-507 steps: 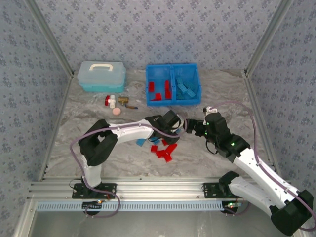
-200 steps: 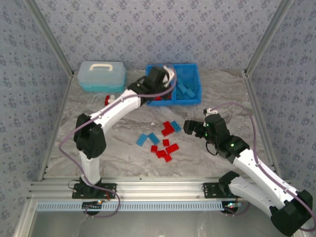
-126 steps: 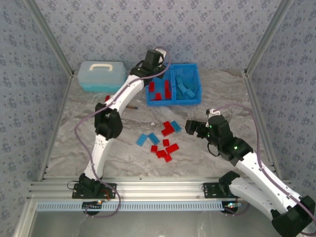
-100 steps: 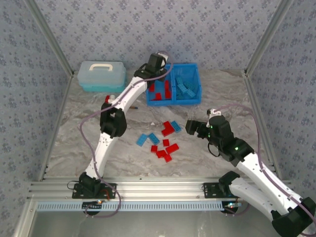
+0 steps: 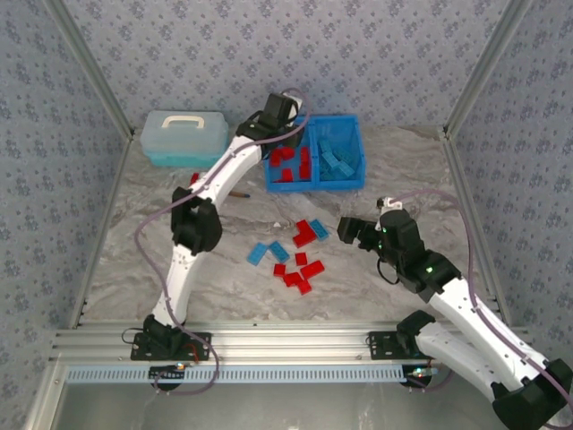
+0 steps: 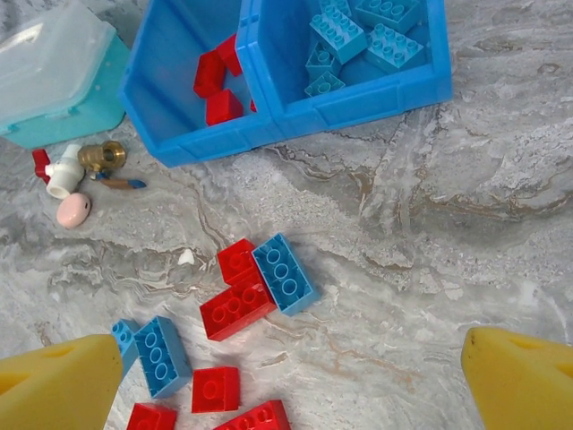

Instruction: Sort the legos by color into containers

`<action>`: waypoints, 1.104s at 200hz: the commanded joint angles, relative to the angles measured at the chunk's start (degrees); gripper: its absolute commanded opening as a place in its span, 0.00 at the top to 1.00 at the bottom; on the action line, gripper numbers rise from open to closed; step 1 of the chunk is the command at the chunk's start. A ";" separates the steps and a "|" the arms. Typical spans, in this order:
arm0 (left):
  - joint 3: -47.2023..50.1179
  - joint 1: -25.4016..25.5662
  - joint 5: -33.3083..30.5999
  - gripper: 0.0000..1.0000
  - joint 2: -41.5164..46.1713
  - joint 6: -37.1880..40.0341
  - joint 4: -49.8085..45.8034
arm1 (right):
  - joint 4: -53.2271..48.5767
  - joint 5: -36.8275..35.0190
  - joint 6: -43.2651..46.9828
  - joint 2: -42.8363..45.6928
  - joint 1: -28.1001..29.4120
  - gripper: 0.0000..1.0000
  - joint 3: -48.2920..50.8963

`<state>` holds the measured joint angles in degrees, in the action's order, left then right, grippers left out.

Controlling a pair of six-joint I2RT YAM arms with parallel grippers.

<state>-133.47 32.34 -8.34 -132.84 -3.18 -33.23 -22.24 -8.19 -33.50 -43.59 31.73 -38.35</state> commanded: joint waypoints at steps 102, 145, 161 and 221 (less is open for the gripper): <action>59.35 13.89 15.56 0.39 38.27 -2.84 8.73 | 5.85 3.34 0.60 -6.18 -3.67 0.00 0.74; 57.29 16.21 15.03 0.27 27.77 -3.14 9.46 | 4.00 3.63 -0.08 -5.76 -3.85 0.00 0.81; 55.83 17.33 13.57 0.17 24.70 -2.26 8.12 | 3.22 3.38 -0.07 -5.07 -3.85 0.00 1.00; 56.37 18.23 9.86 0.26 19.32 -0.90 10.14 | 3.78 3.36 -0.70 -4.13 -4.20 0.00 2.33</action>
<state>-76.05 50.43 3.31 -112.18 -4.97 -24.51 -18.17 -5.13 -33.50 -48.14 27.99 -36.80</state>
